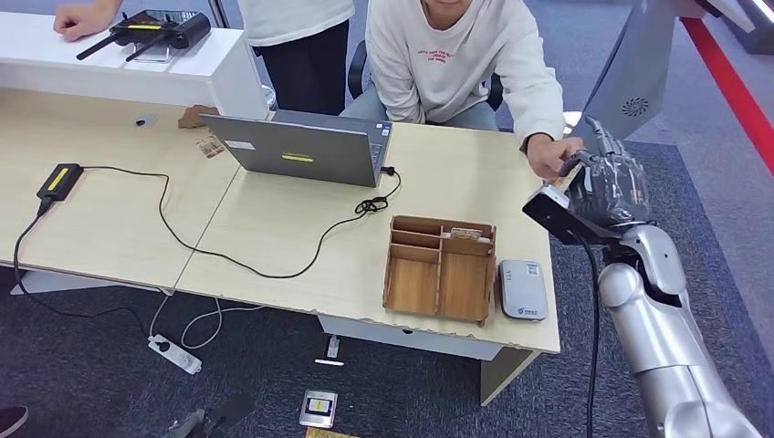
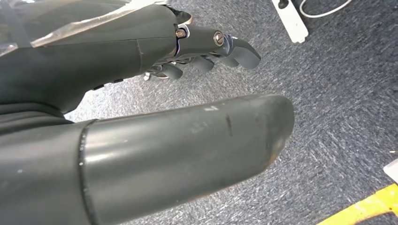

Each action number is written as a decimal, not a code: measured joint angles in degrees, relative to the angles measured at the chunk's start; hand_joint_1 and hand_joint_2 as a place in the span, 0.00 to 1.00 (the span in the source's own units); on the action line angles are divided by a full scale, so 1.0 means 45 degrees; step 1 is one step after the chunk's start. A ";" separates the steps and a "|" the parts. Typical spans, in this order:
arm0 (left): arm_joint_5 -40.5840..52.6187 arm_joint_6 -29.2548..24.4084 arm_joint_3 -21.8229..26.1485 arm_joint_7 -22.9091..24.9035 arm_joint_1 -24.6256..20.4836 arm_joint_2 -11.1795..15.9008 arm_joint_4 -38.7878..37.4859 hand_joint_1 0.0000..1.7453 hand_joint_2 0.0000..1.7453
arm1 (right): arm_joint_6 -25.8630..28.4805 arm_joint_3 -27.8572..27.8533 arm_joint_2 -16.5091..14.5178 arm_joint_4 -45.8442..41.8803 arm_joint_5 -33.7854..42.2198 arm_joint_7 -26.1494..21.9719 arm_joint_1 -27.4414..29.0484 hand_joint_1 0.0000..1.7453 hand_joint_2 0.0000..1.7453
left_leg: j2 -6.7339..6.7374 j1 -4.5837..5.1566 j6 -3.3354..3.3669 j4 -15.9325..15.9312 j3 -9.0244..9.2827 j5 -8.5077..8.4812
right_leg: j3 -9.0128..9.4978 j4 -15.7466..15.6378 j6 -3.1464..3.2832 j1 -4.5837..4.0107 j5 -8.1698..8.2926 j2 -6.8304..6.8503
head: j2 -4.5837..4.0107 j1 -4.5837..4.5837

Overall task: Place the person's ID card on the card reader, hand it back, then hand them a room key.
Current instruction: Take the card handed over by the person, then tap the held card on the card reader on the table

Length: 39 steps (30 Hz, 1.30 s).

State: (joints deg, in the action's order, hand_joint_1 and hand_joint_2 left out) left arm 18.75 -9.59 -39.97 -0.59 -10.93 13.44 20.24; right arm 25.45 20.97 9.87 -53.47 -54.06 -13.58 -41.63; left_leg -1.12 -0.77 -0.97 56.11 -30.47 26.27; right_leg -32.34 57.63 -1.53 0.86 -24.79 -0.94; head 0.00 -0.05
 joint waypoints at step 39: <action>-0.1141 -0.0435 -0.0577 0.0187 -0.0397 0.0180 -0.0248 0.00 0.00 | -0.3173 0.0859 0.0788 -0.2401 0.2006 0.0863 0.2673 1.00 1.00 | -0.0003 -0.0001 0.0000 0.0000 -0.0007 0.0000 | 0.0003 -0.0001 0.0000 -0.0001 0.0000 0.0001 | 0.0000 0.0001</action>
State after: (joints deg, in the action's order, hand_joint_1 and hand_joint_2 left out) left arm 13.62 -11.55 -42.57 0.25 -12.71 14.25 19.12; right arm 11.17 24.84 13.42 -64.27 -45.04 -9.69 -29.60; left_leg -1.13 -0.77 -0.96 56.11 -30.50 26.27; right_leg -32.33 57.63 -1.53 0.86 -24.79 -0.93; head 0.00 -0.04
